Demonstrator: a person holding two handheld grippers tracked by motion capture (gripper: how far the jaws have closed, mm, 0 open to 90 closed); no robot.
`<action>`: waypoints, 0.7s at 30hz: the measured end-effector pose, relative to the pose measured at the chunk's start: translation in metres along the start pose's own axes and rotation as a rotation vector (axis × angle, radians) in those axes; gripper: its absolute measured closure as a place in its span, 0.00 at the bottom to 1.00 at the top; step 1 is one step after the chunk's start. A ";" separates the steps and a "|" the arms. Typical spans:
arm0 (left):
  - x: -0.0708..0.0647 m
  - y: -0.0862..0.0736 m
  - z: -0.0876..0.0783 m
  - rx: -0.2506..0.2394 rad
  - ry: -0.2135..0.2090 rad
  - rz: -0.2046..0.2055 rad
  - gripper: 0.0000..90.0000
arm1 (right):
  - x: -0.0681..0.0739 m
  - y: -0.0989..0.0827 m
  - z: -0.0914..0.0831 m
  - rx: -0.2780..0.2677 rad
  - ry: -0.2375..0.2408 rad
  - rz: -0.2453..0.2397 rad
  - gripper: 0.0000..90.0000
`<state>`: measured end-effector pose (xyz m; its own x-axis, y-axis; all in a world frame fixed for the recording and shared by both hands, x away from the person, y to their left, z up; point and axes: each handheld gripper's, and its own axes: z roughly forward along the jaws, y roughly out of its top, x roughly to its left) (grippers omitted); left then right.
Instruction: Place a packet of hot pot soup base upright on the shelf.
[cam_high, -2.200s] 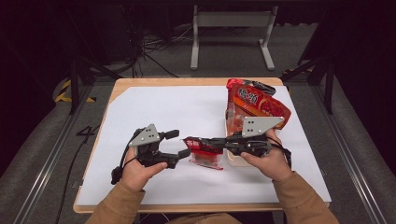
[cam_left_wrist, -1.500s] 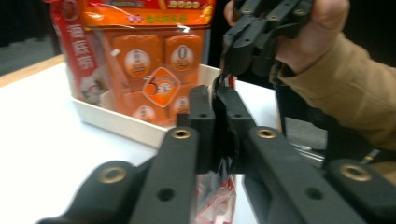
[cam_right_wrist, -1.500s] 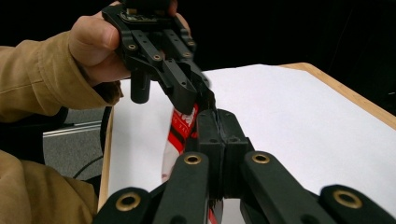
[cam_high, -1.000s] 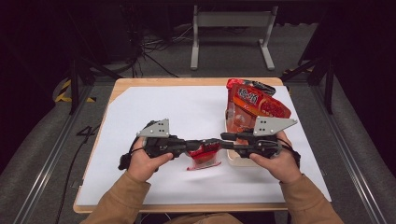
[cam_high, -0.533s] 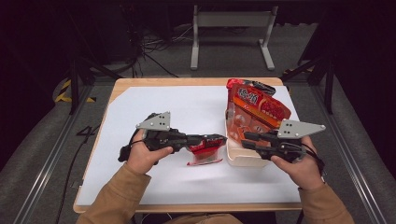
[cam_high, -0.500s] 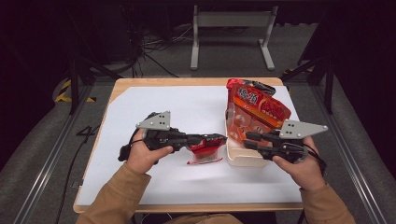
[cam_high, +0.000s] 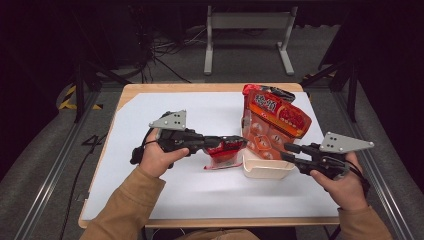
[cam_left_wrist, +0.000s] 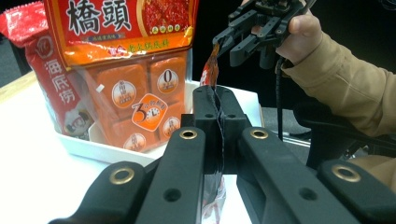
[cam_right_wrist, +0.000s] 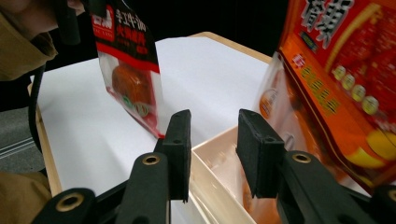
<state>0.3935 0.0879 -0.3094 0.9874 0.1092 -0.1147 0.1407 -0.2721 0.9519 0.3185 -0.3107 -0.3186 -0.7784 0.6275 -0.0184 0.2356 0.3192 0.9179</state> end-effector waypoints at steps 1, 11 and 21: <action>0.000 0.003 0.000 -0.001 0.003 0.001 1.00 | -0.002 -0.004 -0.004 0.010 -0.017 0.006 0.72; 0.004 0.016 0.005 -0.015 -0.008 0.022 1.00 | -0.015 -0.021 -0.019 0.047 -0.110 0.038 0.71; 0.005 0.027 0.019 -0.025 -0.027 0.047 1.00 | -0.033 -0.034 -0.027 0.086 -0.215 0.078 0.69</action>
<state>0.4039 0.0627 -0.2902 0.9945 0.0711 -0.0773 0.0930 -0.2525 0.9631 0.3206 -0.3610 -0.3383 -0.6161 0.7866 -0.0408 0.3464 0.3171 0.8829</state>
